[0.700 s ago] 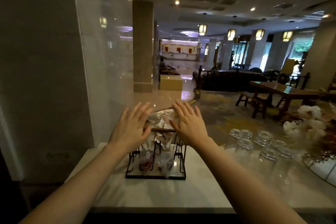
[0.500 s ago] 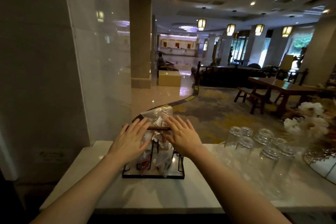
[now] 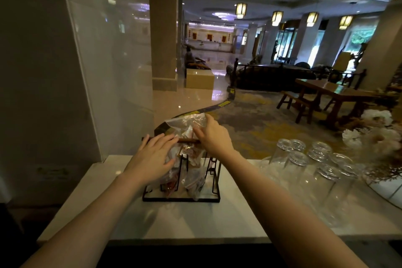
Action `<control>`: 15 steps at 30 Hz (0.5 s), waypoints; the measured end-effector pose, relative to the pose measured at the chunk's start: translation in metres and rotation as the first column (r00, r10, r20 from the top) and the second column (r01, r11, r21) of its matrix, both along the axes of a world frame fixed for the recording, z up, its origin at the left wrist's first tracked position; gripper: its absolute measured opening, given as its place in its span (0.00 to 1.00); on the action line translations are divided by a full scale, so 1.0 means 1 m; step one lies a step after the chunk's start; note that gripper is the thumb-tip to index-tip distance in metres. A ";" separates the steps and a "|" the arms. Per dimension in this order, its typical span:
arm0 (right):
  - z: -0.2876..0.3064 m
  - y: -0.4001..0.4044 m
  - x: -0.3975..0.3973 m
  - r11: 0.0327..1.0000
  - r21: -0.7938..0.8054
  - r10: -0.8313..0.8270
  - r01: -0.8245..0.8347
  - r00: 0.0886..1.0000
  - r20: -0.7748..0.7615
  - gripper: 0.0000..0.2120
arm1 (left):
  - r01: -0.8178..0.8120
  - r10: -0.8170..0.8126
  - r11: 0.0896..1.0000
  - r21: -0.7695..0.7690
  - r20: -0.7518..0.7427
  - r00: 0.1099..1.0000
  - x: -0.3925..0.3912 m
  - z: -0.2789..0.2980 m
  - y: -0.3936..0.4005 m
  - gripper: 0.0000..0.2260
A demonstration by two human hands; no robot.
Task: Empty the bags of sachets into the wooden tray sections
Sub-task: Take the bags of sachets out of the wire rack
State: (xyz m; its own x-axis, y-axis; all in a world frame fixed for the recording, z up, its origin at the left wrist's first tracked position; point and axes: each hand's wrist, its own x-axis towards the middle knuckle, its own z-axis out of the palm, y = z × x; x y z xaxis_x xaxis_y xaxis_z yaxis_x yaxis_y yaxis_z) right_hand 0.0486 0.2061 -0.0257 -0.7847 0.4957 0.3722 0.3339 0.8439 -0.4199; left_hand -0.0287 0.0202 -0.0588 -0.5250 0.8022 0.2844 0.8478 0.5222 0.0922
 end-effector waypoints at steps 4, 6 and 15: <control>0.011 0.001 -0.031 0.958 -0.284 0.052 -0.031 0.997 0.065 0.39 | 0.024 -0.023 0.999 -0.022 0.022 0.999 -0.003 0.005 -0.003 0.30; 0.015 0.002 -0.041 0.894 -0.444 0.081 -0.064 0.996 0.020 0.35 | 0.032 -0.032 0.999 -0.029 0.027 0.999 -0.003 0.004 -0.005 0.32; 0.016 0.006 -0.040 0.809 -0.554 0.068 -0.198 0.967 -0.247 0.11 | 0.039 -0.039 0.999 -0.002 0.011 0.999 0.000 0.002 -0.005 0.37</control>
State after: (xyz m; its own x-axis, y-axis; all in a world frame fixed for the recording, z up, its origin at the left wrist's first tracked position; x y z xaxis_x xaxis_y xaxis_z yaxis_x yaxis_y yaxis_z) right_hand 0.0085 0.2119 -0.0101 -0.7964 0.5651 0.2155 0.0872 0.4600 -0.8836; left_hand -0.0291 0.0155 -0.0572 -0.4963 0.8227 0.2771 0.8665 0.4889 0.1006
